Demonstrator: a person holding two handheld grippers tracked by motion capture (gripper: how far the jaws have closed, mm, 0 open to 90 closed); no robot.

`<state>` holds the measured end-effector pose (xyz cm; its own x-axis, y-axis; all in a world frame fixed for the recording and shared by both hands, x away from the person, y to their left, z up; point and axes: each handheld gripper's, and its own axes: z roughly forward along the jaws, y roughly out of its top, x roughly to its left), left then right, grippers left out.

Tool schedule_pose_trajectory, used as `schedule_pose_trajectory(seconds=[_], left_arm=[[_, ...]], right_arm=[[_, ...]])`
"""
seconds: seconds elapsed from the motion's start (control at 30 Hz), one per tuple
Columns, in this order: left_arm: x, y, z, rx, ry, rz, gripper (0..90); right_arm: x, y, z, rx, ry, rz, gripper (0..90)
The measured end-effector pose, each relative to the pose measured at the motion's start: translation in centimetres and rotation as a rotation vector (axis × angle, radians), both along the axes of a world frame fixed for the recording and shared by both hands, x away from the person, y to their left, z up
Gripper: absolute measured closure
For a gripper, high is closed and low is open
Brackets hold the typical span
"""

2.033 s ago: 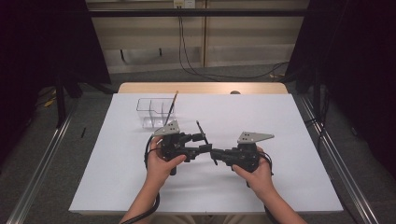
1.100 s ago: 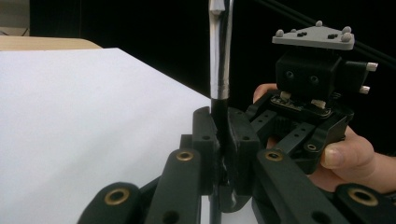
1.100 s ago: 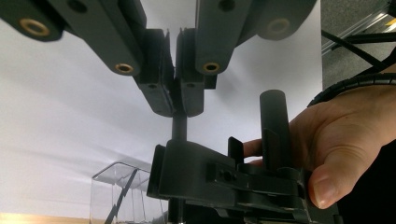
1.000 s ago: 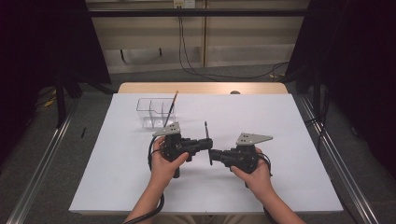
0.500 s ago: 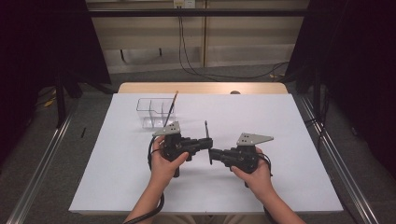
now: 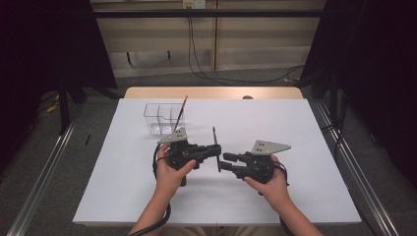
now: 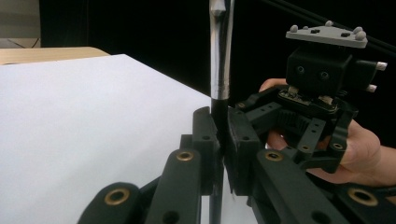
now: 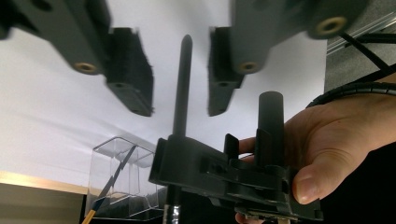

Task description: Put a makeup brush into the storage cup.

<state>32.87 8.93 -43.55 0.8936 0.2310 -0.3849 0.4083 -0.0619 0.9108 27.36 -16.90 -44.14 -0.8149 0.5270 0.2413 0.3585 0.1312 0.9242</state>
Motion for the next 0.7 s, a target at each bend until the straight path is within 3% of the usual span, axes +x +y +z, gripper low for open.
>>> schedule_pose_trajectory(seconds=[0.47,0.7], left_arm=[[0.0,0.5,0.3,0.003,-0.01,0.006,83.9],[0.0,0.6,0.4,0.008,-0.014,0.01,83.9]], right_arm=[[0.2,-1.2,0.2,0.001,-0.009,-0.006,18.4],[0.3,-2.0,0.3,-0.003,-0.015,0.01,8.8]])
